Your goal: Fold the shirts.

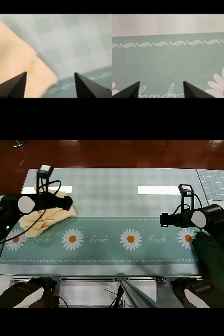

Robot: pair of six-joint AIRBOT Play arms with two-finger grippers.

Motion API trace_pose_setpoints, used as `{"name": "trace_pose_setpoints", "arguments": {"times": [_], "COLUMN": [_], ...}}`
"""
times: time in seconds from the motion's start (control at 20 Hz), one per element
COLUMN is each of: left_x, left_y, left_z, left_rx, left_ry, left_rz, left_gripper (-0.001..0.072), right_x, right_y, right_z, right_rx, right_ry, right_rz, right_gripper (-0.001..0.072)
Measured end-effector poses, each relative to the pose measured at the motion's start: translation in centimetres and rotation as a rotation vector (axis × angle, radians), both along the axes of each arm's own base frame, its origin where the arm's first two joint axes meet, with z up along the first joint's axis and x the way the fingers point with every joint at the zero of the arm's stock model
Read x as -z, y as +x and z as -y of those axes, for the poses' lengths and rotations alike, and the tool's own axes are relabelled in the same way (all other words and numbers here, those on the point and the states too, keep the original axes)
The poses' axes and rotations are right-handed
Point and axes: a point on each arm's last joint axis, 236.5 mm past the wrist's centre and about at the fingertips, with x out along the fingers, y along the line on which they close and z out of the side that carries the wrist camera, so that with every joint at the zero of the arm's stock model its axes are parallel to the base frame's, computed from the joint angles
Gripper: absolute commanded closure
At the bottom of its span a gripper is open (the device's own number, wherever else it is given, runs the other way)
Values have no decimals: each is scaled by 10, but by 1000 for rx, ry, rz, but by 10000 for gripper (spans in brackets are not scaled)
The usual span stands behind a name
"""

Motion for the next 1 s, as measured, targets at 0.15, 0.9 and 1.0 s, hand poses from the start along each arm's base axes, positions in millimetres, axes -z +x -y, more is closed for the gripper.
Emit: {"name": "trace_pose_setpoints", "arguments": {"times": [0.15, 0.9, 1.0], "left_x": [-14, 129, 132], "left_y": [19, -50, -51], "left_z": [-52, -184, -173], "left_rx": [-86, -524, -516], "left_ry": [74, -69, -121], "left_rz": [68, -455, -487], "left_gripper": [6, 676, 675], "right_x": [1, 1, -5], "right_y": [1, -2, -1], "right_z": [1, -15, -20], "right_rx": [6, 53, 55], "right_ry": [-3, 88, 111], "right_rz": [0, -16, -14], "right_gripper": [89, 91, 91]}}
